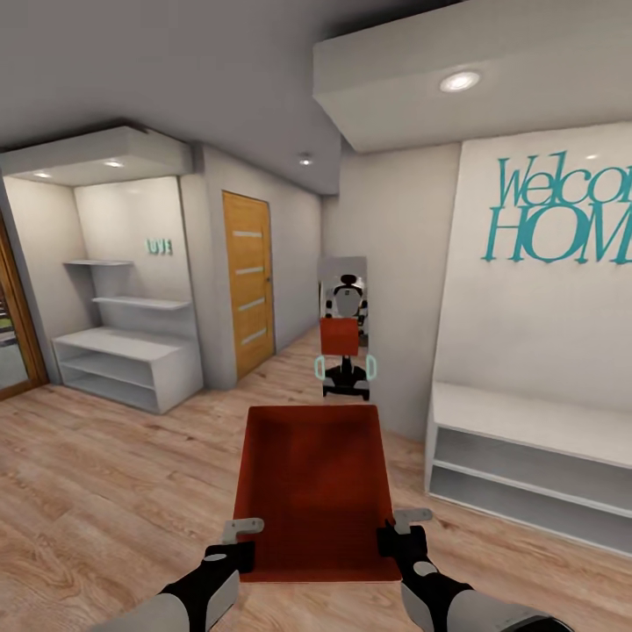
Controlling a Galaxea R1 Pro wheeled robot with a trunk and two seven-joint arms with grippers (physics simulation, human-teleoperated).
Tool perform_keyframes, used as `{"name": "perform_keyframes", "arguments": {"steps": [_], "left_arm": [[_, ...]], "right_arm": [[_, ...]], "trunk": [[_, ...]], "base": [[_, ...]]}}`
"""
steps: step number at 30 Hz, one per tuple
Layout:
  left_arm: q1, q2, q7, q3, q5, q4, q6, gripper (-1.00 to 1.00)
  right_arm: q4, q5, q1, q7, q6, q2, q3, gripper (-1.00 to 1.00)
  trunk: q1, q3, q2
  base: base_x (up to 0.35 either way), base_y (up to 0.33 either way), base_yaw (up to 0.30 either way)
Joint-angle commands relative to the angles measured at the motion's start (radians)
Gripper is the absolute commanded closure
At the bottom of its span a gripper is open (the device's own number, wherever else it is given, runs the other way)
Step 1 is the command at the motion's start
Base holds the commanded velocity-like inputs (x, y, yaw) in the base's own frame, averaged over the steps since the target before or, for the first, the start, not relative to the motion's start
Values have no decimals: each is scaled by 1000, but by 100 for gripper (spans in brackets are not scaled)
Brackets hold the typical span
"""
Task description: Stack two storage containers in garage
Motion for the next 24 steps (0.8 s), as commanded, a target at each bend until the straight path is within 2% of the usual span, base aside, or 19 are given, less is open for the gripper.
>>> {"name": "perform_keyframes", "arguments": {"steps": [1,14,24], "left_arm": [[0,4,-34,-8,2,-5,-16,100],[0,4,-34,-8,2,-5,-16,100],[0,4,-34,-8,2,-5,-16,100]], "right_arm": [[3,4,0,2,0,-7,-62,100],[3,4,0,1,0,-7,-62,100],[3,4,-1,1,0,-7,-62,100]], "trunk": [[1,0,0],[1,0,0],[1,0,0]], "base": [[322,0,0],[322,0,8],[322,0,239]]}}
